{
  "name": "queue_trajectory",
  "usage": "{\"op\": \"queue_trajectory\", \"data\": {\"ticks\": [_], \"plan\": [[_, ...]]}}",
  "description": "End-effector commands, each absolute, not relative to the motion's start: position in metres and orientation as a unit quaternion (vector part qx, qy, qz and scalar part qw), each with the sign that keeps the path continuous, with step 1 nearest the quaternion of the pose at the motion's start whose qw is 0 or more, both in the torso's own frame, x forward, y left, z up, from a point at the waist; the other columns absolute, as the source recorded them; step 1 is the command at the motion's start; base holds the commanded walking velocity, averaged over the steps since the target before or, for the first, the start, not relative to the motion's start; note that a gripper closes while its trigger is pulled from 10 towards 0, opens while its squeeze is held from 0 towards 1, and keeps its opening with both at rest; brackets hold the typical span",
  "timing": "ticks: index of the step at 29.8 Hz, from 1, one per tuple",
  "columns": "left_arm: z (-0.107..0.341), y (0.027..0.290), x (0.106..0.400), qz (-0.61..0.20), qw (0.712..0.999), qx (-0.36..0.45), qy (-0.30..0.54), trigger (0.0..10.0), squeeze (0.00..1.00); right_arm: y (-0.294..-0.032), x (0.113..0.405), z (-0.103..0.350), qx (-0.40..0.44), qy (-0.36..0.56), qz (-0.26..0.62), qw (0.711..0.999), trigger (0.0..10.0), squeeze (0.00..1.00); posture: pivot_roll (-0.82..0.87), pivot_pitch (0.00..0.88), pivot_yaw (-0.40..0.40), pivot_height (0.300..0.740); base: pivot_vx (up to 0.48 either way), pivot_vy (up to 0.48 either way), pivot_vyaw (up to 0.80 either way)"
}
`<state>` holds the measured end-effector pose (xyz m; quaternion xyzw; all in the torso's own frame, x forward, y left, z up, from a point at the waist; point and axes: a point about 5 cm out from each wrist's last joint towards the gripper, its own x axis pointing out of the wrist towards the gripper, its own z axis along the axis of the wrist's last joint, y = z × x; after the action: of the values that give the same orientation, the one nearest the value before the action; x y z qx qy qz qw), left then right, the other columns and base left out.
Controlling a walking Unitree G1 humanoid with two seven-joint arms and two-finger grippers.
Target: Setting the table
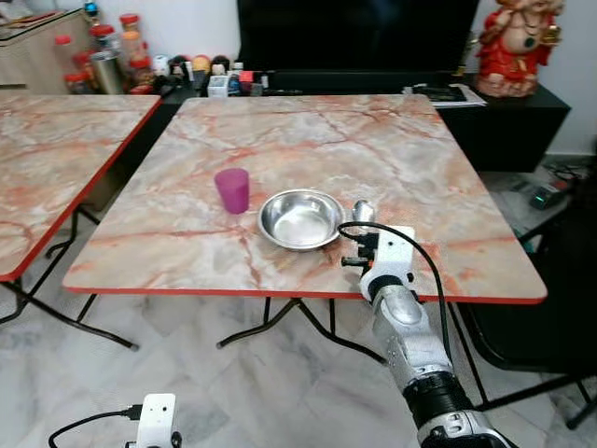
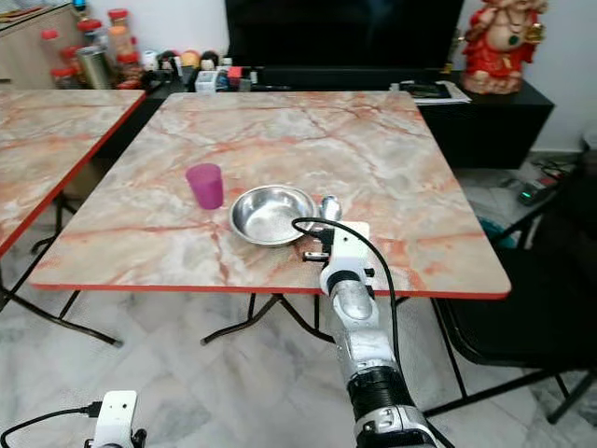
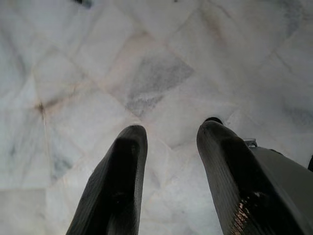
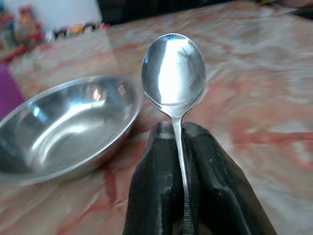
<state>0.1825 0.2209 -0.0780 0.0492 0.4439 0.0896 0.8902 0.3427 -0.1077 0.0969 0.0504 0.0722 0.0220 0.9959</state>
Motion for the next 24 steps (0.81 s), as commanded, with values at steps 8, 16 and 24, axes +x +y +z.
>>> {"op": "queue_trajectory", "data": {"ticks": [8, 16, 24], "plan": [[-0.077, 0.216, 0.187, 0.082, 0.897, 0.04, 0.433, 10.0, 0.0, -0.105, 0.346, 0.109, 0.039, 0.038, 0.027, 0.998, 10.0, 0.0, -0.04, 0.0, 0.011, 0.74, 0.0, 0.0, -0.3], [-0.077, 0.219, 0.185, 0.097, 0.893, 0.044, 0.437, 10.0, 0.0, -0.097, 0.346, 0.111, 0.038, 0.028, 0.058, 0.997, 10.0, 0.0, -0.04, 0.0, 0.011, 0.74, 0.035, 0.0, 0.0], [-0.077, 0.219, 0.185, 0.097, 0.893, 0.047, 0.437, 10.0, 0.0, -0.096, 0.345, 0.109, 0.03, 0.031, 0.064, 0.997, 10.0, 0.0, -0.04, 0.0, 0.009, 0.74, 0.333, 0.0, 0.21]]}}
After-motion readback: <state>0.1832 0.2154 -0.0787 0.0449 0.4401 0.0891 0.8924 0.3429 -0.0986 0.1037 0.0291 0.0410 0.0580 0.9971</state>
